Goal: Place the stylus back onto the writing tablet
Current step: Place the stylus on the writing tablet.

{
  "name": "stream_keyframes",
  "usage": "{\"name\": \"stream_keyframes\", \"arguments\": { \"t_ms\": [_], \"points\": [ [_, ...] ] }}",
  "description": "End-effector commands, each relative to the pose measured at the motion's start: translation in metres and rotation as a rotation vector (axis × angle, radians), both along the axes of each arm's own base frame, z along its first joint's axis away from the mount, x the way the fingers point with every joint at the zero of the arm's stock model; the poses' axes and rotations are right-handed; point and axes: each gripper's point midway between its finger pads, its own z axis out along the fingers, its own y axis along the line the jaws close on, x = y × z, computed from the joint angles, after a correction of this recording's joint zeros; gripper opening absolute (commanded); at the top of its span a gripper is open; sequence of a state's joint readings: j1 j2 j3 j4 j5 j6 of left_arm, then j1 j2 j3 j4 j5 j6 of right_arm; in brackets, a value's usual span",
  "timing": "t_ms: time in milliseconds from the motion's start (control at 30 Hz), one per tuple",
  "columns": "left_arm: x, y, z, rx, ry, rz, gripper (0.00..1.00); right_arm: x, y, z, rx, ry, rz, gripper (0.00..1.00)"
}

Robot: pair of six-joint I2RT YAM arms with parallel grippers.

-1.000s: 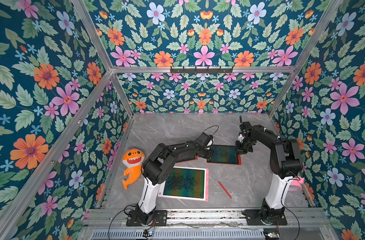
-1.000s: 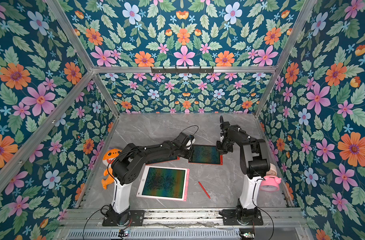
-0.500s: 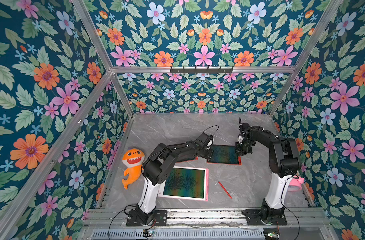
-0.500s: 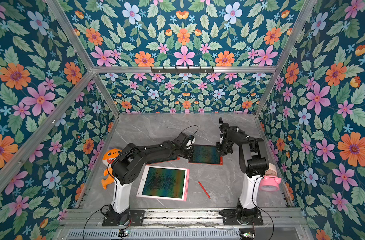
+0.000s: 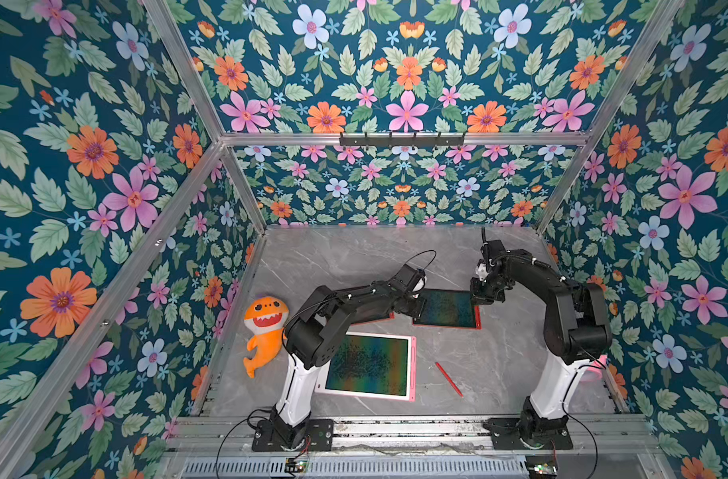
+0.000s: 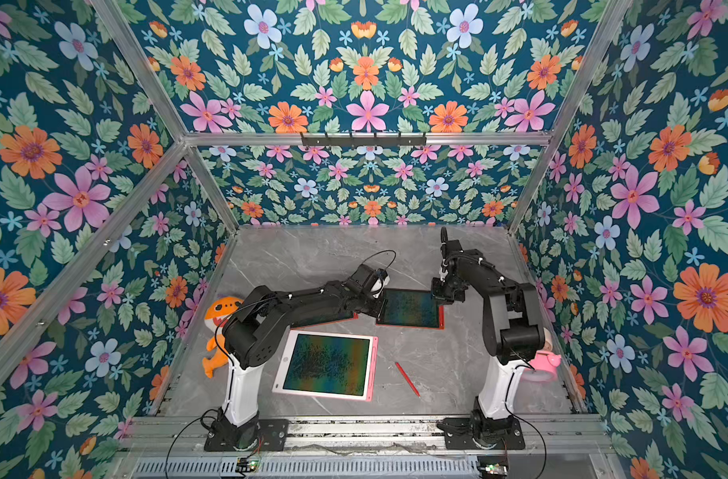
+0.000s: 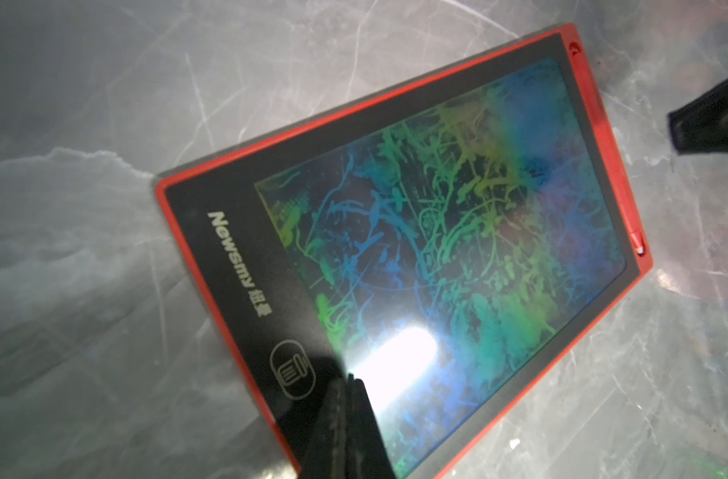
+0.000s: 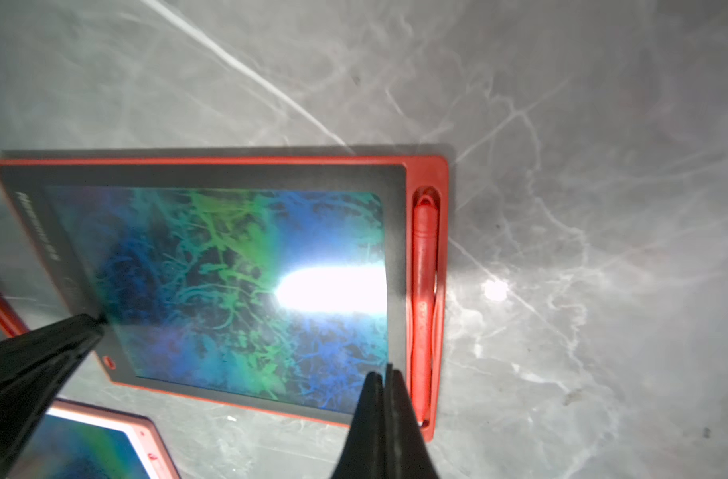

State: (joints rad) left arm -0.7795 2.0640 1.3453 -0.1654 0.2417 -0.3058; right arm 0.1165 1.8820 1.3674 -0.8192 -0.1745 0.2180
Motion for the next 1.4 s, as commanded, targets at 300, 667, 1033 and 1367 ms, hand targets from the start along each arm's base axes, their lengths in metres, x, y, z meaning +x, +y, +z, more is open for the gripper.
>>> {"name": "stream_keyframes", "arguments": {
  "t_ms": [300,667,1033,1367],
  "points": [
    [-0.009,0.012,-0.015,0.065,0.041,-0.002,0.03,-0.016,-0.014,-0.021,-0.08,0.095,0.006,0.0],
    [-0.009,0.011,-0.016,0.065,0.045,-0.004,0.03,-0.022,-0.014,-0.036,-0.083,0.142,0.016,0.01],
    [-0.008,0.011,-0.017,0.066,0.048,-0.002,0.03,-0.036,-0.03,-0.056,-0.214,0.224,0.025,0.0],
    [-0.003,0.016,0.0,0.05,-0.016,0.028,0.01,-0.026,-0.014,-0.025,-0.1,0.111,-0.013,0.0]
  ]
}}
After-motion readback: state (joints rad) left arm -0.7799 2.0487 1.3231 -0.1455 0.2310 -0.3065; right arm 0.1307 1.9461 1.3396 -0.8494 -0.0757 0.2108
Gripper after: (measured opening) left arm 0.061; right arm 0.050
